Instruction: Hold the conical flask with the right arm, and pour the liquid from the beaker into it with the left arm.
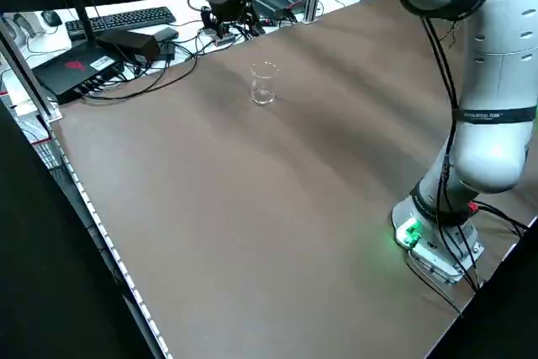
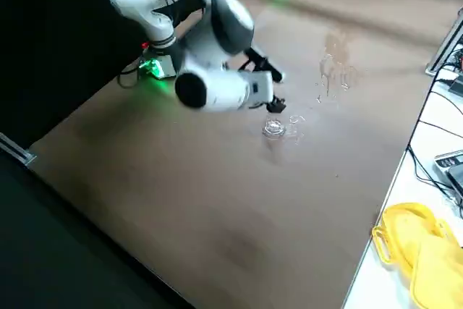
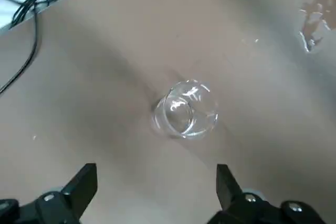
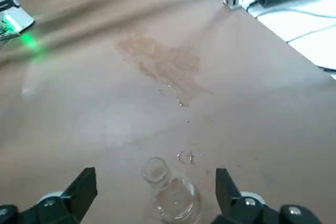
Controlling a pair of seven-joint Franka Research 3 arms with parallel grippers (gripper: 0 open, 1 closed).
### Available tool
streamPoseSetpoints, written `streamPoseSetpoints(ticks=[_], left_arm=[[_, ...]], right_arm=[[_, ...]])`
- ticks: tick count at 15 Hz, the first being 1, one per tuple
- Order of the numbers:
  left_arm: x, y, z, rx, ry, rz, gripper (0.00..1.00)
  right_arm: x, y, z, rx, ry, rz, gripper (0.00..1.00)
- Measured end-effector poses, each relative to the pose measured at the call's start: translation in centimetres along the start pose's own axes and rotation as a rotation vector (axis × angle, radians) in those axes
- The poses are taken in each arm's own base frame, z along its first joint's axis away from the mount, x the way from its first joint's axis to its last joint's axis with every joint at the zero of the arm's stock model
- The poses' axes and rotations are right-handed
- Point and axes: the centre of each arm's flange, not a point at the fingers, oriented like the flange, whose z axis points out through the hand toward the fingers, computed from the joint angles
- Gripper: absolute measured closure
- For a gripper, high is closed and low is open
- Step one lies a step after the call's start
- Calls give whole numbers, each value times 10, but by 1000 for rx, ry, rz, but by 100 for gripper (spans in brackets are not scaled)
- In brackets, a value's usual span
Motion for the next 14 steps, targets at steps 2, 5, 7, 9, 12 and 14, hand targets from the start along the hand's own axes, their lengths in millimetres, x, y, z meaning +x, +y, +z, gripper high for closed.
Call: streamPoseSetpoints(ticks=[2, 5, 7, 9, 12, 14], left_arm=[[-7, -11, 18, -47, 71, 72, 0], [-39, -43, 64, -113, 300, 289, 0], [-57, -57, 88, -111, 397, 395, 0], [-73, -68, 112, -105, 489, 448, 0], [-93, -77, 159, -116, 597, 475, 0], [-104, -79, 191, -142, 614, 474, 0]], right_arm=[[-33, 7, 17, 17, 65, -59, 0], [-69, 17, 56, 54, 154, -152, 0], [-77, 19, 68, 62, 193, -191, 0], [-86, 21, 82, 65, 256, -217, 1], [-110, 21, 103, 69, 327, -227, 3], [-121, 21, 113, 74, 345, -236, 6]])
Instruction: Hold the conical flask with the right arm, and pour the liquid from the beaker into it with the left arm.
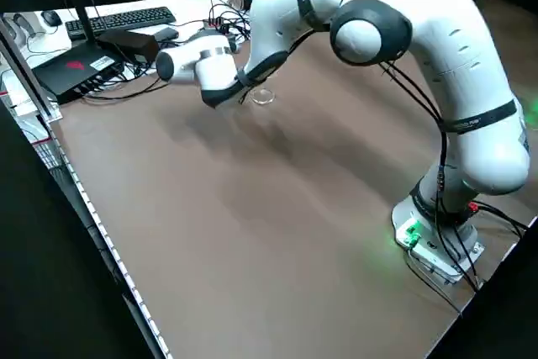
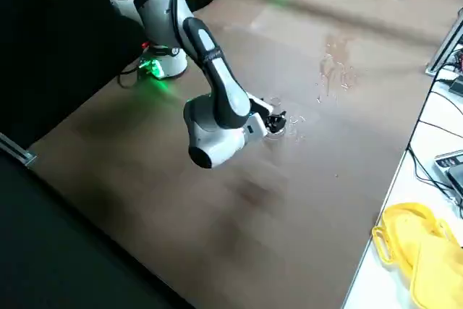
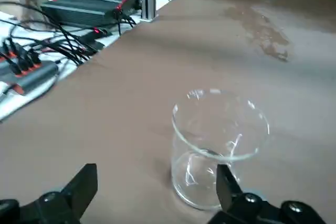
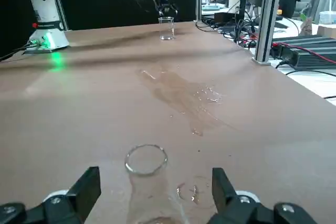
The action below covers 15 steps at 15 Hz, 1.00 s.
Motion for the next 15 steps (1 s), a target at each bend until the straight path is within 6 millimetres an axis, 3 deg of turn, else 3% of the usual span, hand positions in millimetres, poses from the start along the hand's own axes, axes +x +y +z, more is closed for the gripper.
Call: streamPoseSetpoints(ticks=[2, 8, 12, 15], left_arm=[[-18, 3, 19, -4, 41, -10, 0], [-34, 9, 44, 3, 167, 93, 0], [-42, 12, 53, 14, 220, 71, 0], [-64, 18, 46, 14, 219, 50, 0]], right_arm=[[-8, -2, 5, 7, 12, -17, 7], [-16, -4, 12, 18, 29, -59, 12], [-18, -5, 18, 30, 45, -72, 19], [-20, -7, 31, 57, 70, -65, 22]])
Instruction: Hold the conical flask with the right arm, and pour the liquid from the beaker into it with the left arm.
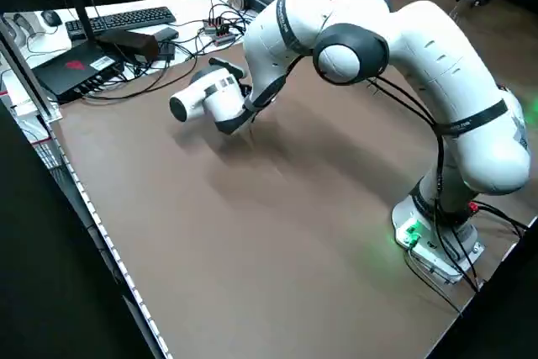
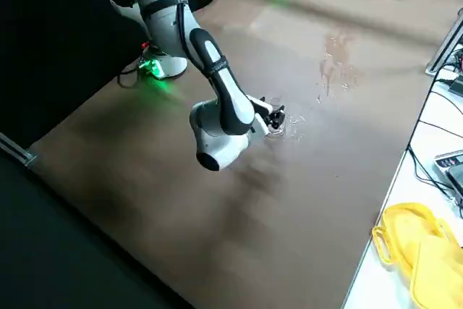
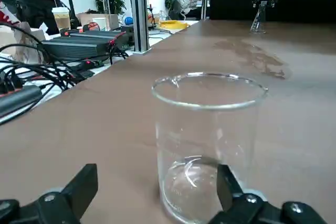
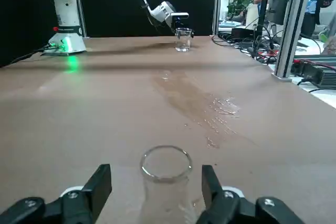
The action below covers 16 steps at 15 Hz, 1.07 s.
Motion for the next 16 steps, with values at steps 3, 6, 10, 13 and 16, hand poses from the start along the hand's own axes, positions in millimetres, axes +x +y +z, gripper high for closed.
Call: streamPoseSetpoints(ticks=[3, 6, 10, 13, 16], left_arm=[[-10, 2, -21, 18, -10, -9, 0], [-17, 4, -37, 36, -13, -17, 0], [-33, 22, -41, 32, 0, -38, 0], [-41, 36, -24, 6, 20, 22, 0], [-39, 43, -6, -22, 47, 61, 0]], right_arm=[[0, 1, 5, 8, 2, 0, 22], [0, 1, 5, 8, 2, 0, 27], [0, 1, 5, 6, 1, -1, 42], [0, 2, 5, 3, 2, -1, 50], [-1, 2, 5, 0, -1, -1, 61]])
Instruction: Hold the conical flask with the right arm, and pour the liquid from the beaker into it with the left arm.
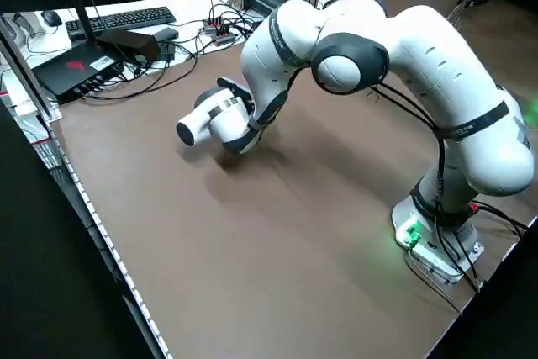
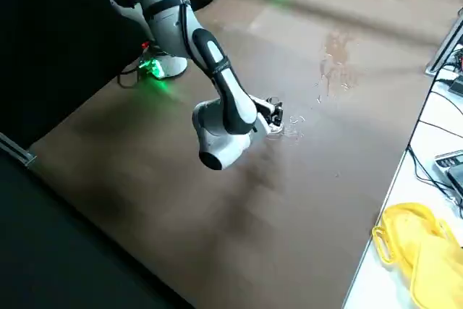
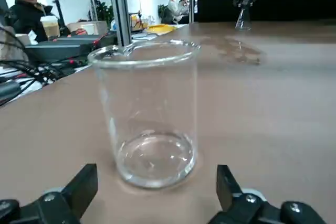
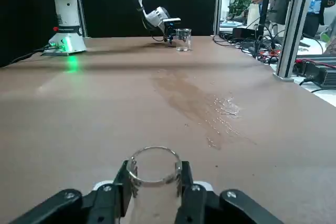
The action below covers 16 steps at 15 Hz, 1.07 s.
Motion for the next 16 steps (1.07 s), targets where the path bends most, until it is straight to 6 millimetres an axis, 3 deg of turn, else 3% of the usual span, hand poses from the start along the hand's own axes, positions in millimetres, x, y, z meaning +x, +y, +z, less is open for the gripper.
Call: streamPoseSetpoints(ticks=[4, 9, 14, 16], left_arm=[[11, -2, 25, -26, 36, 14, 0], [21, -5, 51, 21, 103, -8, 0], [25, -10, 61, 77, 125, -26, 0], [28, -13, 71, 91, 130, -30, 0]], right_arm=[[1, 1, 2, 3, 0, -1, 61], [7, 8, 20, 35, 2, 13, 61], [37, 36, 85, 121, 18, 23, 61], [54, 44, 102, 142, 22, 32, 61]])
